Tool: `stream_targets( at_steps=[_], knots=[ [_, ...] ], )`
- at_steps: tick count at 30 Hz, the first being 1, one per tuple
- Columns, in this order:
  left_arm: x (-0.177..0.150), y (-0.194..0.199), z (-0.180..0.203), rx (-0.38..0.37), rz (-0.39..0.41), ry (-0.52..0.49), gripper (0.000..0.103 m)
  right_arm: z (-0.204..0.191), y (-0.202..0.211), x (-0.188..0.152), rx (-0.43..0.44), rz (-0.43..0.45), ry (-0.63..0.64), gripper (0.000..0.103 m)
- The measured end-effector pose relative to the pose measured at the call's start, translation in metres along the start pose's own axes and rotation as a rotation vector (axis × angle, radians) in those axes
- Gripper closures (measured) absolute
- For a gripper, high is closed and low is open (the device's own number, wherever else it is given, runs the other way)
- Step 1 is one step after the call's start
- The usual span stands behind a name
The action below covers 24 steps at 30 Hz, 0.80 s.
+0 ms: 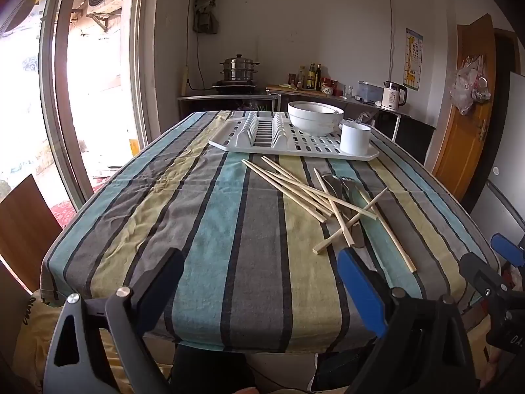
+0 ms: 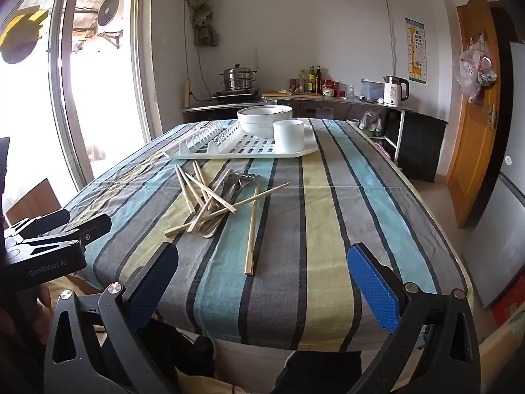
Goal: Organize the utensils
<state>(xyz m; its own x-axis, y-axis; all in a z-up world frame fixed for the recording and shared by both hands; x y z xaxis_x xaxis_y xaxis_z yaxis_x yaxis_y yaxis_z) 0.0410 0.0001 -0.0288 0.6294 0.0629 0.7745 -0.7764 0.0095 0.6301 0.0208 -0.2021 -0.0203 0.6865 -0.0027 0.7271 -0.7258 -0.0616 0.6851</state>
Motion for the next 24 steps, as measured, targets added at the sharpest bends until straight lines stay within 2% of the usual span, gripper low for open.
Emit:
stream_targets(
  at_steps=[14,24],
  knots=[
    [0.005,0.003,-0.01,0.015,0.009,-0.006,0.007,-0.007,0.0,-0.001,-0.004,-0.014,0.01,0.0],
    [0.003,0.007,-0.002,0.021,0.019,-0.02,0.007,-0.003,0.004,0.0,-0.002,-0.01,0.009,0.0]
  ],
)
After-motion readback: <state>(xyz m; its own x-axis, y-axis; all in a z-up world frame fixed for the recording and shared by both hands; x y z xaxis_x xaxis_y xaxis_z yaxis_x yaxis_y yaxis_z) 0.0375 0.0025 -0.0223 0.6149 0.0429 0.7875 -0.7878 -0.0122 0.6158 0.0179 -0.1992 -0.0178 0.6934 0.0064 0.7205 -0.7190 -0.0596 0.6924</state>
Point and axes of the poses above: each gripper's, at about its wrist camera, not at the fingertips, and y roughly against the way its jaws point, z to its right, x to its top, the point moved 5 cm from there along -y, roughly the way its jaws point, and after that the axes turned 4 degrees about -z, right-handed, at the moved point
